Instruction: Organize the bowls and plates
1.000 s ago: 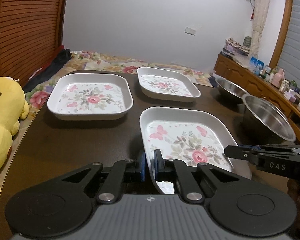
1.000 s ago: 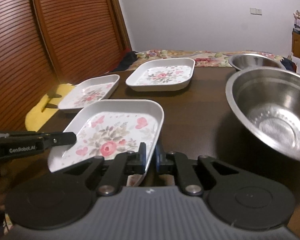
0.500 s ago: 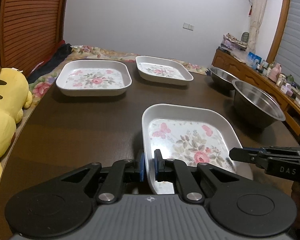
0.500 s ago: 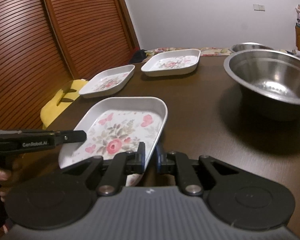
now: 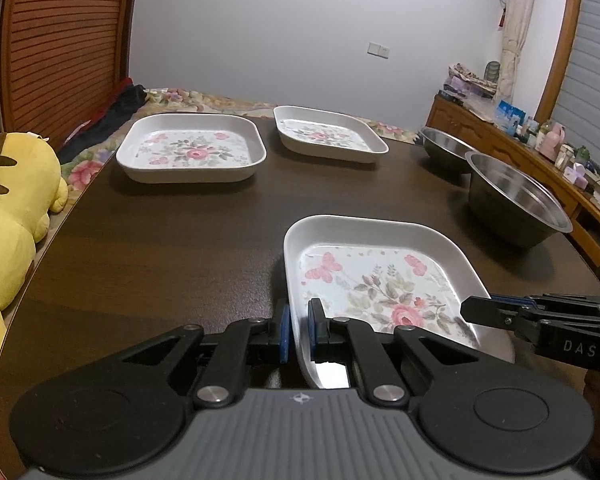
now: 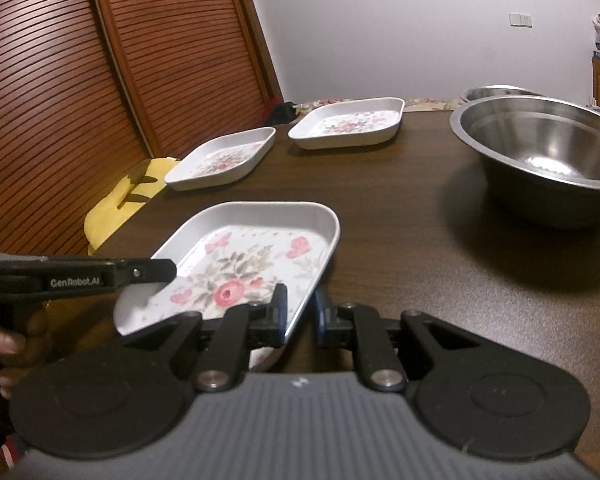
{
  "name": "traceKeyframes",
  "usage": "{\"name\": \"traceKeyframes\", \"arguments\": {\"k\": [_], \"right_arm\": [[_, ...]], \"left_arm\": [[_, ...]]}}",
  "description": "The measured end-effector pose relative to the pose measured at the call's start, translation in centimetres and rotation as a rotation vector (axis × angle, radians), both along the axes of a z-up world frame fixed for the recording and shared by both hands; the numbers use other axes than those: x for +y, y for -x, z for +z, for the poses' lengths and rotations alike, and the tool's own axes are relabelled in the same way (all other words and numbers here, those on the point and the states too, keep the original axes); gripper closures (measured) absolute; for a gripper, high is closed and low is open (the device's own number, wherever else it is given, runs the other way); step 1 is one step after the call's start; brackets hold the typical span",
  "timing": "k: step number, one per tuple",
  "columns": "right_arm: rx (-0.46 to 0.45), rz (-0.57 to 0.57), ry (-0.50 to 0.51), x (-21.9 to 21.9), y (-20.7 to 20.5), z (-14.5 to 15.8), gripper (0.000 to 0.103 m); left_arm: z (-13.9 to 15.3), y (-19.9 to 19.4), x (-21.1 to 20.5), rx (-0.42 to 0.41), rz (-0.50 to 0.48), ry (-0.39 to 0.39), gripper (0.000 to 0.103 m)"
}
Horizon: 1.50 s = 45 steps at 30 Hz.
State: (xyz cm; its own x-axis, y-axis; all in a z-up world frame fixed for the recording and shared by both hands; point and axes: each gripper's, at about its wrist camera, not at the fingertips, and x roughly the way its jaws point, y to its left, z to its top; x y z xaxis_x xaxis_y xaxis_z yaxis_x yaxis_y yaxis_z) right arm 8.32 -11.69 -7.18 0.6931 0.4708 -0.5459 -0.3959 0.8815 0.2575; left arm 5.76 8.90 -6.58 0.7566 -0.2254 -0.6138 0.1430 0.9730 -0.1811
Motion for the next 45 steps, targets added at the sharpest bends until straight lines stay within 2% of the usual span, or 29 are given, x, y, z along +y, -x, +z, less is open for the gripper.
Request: {"name": "traceKeyframes", "arguments": {"k": [9,12,14,25,29,34,39,45], "right_arm": [[0.000,-0.008,-0.018,-0.3,0.0,-0.1,0.088],[0.002,-0.023,-0.027,-0.6,-0.2,0.0,0.085],[-0.005,-0.034,-0.026,-0.8,-0.2,0.1,0.077],[-0.082,-0.030,-0.018,-1.6,-1.1,3.1,0.073],[-0.110,0.013,-0.006,-1.0,-2.6,5.0,0.071],[-0.131,0.075,0.005,0.5,-5.1,7.0,0.068],[-0.091,0.129,-0.008,3.0,-8.5,8.1,0.068],[-0.031,0.147,0.010,6.1,-11.9,7.7,0.067]], "left_arm": [[0.1,-0.3,0.0,0.001,0.015,-0.003,0.092],[0.2,-0.5,0.2,0.003,0.026,0.006,0.087],[0.4,-0.5,0.4,-0.002,0.035,0.001,0.083],[3.0,-1.3,1.6,-0.064,0.057,-0.037,0.071],[4.1,-2.6,2.2,-0.095,0.058,-0.067,0.064],[4.7,-4.4,3.6,-0.111,0.072,-0.103,0.061],[5.0,-6.9,5.6,-0.112,0.083,-0.125,0.060],[4.7,-10.4,8.7,-0.100,0.098,-0.126,0.060]]}}
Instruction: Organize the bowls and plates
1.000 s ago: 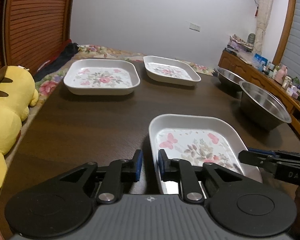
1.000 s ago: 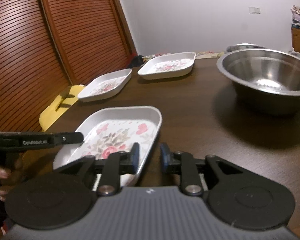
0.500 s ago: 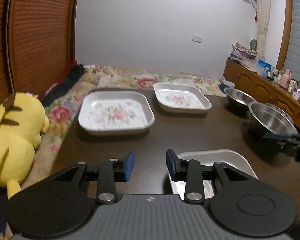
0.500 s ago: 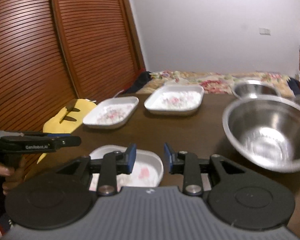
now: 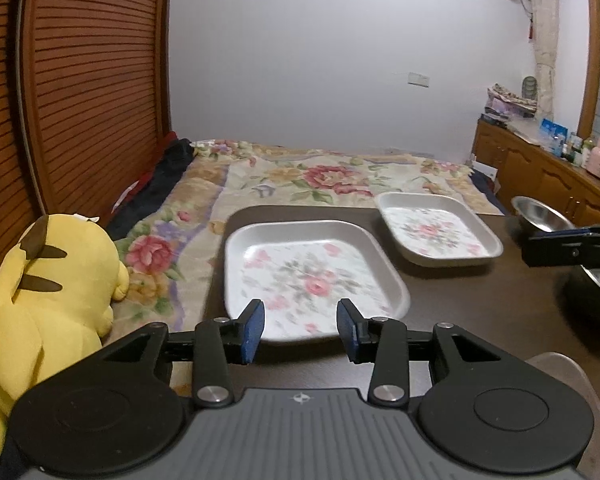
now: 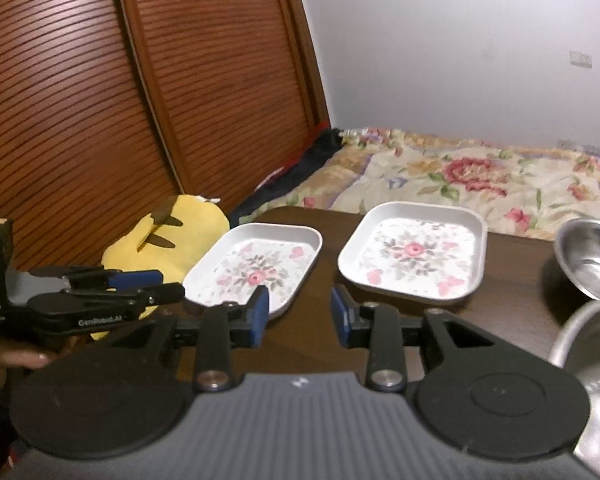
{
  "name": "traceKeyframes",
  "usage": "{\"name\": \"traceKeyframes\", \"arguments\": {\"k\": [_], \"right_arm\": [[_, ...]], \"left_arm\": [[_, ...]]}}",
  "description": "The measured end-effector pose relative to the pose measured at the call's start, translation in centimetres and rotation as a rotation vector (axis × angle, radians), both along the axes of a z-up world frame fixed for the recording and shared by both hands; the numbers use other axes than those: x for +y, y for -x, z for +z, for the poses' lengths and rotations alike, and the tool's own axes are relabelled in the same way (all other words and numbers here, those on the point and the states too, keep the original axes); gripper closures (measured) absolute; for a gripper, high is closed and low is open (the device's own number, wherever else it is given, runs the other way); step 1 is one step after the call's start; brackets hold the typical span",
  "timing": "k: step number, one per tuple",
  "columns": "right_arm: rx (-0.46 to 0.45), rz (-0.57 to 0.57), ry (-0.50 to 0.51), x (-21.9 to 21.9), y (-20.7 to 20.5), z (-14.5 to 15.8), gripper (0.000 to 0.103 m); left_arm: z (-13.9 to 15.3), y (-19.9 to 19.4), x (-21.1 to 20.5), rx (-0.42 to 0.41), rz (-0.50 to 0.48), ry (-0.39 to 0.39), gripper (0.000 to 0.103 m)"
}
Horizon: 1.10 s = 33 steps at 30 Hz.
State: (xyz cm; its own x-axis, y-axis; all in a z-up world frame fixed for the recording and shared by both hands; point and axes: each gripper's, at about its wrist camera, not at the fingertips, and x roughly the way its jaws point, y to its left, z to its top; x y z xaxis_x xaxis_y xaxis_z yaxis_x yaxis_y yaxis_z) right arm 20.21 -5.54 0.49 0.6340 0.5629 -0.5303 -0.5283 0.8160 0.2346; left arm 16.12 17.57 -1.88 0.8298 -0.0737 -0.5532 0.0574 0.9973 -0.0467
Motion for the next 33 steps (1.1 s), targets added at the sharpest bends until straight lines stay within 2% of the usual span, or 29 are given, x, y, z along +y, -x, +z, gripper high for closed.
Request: {"name": "traceKeyframes", "arguments": {"k": [12,23,31,33], "right_arm": [[0.094,0.020,0.087,5.5,-5.6,-2.1,0.068],[0.149,0.037,0.143,7.4,-7.4,-4.1,0.068],[0.163,0.049,0.164,8.1,-7.9,-4.6,0.077],[0.165,0.051,0.165,8.2,-8.0,-4.7,0.083]], "left_arm": [[-2.3,-5.4,4.0,0.030,-0.017,0.042,0.061],[-3.4,-6.9,5.4,0.043,-0.049,0.093,0.072],[-3.6,-7.2,5.3,0.049,-0.058,0.099,0.077],[-3.6,-7.2,5.4,0.049,-0.058,0.101,0.077]]}}
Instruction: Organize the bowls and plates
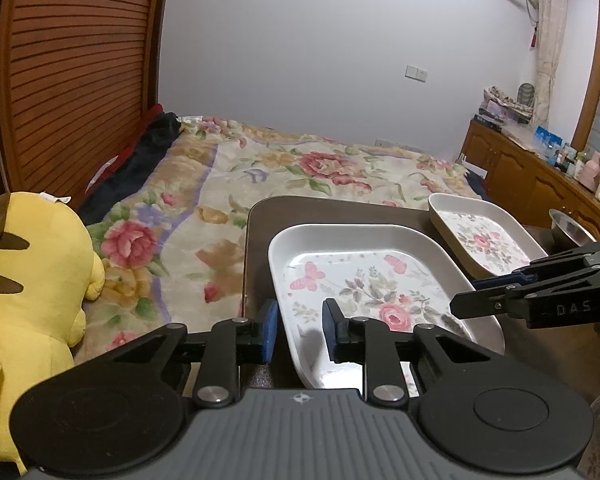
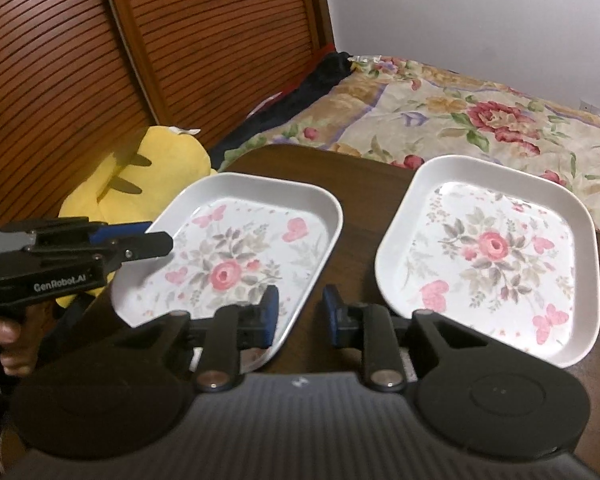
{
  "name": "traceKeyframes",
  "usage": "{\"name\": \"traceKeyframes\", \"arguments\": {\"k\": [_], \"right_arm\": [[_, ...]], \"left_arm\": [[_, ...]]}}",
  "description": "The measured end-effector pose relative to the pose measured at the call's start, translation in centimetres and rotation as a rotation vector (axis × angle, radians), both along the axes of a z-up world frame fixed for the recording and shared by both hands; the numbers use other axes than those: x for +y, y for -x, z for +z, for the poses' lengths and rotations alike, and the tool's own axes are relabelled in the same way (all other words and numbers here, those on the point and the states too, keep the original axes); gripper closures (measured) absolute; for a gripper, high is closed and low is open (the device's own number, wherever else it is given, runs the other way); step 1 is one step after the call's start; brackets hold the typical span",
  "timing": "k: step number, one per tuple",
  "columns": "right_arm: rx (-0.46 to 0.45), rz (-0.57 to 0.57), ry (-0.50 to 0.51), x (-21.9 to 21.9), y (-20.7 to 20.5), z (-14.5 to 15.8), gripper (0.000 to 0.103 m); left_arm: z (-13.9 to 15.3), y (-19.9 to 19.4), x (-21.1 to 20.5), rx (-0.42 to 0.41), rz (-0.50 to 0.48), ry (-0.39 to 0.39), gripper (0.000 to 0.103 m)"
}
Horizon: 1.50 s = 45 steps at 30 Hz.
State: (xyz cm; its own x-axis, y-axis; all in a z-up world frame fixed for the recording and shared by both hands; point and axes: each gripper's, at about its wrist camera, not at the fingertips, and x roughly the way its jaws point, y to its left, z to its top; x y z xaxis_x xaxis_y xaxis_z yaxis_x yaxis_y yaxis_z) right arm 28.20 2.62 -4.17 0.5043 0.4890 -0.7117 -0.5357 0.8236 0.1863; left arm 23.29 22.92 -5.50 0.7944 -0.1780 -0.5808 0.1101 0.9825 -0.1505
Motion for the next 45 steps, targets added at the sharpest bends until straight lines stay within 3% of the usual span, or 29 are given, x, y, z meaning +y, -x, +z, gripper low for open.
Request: {"name": "traceKeyframes", "arguments": {"k": [8,21,45], "right_arm": [[0.007,0.002,-0.001,0.0,-0.4,-0.2,0.090],[0.000,-0.013,-0.003,-1.0,0.8,1.3,0.091],[-0.090,-0.066,-0.061,-7.7,6.4,6.3,0.092]], "left_arm": [[-0.5,0.3,-0.1,0.014,0.009,-0.001,0.092],[1.1,1.6,-1.2,0.017,0.002,-0.015,0.092],[7.1,7.3,-7.0,-0.083,-0.051,-0.024,0.092]]}}
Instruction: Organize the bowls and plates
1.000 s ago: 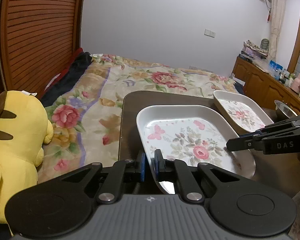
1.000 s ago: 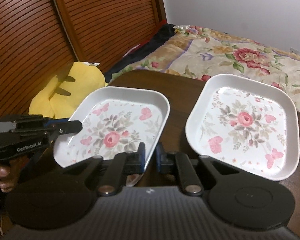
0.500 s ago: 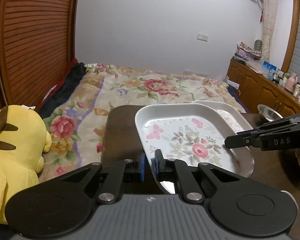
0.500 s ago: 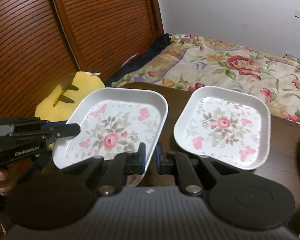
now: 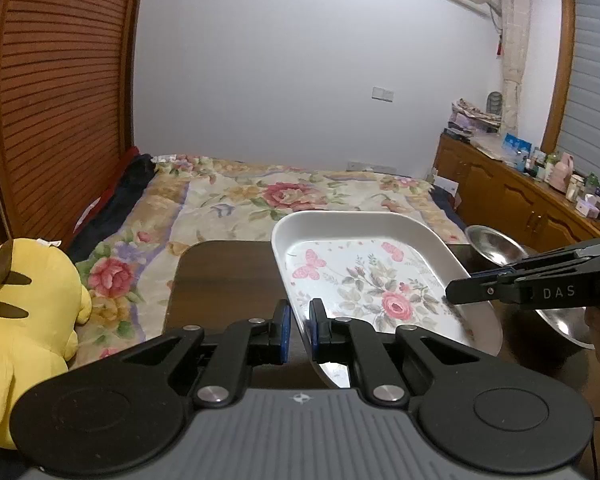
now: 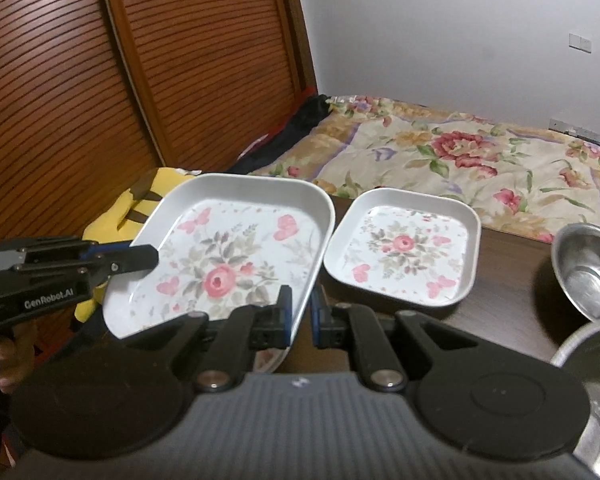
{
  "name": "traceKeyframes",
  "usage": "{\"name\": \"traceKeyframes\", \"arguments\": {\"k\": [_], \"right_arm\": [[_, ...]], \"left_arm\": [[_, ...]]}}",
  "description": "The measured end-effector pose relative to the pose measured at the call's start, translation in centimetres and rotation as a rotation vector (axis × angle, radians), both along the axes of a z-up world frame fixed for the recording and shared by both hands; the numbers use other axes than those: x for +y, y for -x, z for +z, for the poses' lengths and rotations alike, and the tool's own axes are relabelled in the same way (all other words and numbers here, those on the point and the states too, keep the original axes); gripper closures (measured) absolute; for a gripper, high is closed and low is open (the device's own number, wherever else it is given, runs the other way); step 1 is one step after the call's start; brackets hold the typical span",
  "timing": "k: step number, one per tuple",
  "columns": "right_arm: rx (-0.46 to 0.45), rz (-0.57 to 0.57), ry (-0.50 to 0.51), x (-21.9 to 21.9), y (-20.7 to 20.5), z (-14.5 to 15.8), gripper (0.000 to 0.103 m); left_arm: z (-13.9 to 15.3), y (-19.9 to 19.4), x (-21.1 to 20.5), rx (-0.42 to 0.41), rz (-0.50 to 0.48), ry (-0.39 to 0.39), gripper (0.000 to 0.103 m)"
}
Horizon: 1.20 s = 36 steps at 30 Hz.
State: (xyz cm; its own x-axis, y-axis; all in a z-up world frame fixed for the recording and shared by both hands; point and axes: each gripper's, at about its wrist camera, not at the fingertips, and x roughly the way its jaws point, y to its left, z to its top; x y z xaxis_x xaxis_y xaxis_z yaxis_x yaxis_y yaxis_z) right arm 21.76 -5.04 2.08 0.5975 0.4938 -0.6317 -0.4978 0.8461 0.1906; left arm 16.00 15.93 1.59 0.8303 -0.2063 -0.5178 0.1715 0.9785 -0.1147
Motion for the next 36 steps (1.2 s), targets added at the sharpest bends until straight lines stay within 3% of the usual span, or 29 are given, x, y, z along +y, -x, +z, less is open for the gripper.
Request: {"name": "traceKeyframes", "arguments": {"k": [19,36], "right_arm": [[-0.041,-0.039,-0.034,-4.4,5.4,0.1,0.092],[-0.016,-0.068,-0.049,-6.4,8.5,-2.1,0.092]], "left_arm": [[1.1,5.2,-3.8,-0.018,-0.040,-0.018,0.092],[-0.7,7.1,-5.4,0.031,-0.075,-0.019,0.092]]}}
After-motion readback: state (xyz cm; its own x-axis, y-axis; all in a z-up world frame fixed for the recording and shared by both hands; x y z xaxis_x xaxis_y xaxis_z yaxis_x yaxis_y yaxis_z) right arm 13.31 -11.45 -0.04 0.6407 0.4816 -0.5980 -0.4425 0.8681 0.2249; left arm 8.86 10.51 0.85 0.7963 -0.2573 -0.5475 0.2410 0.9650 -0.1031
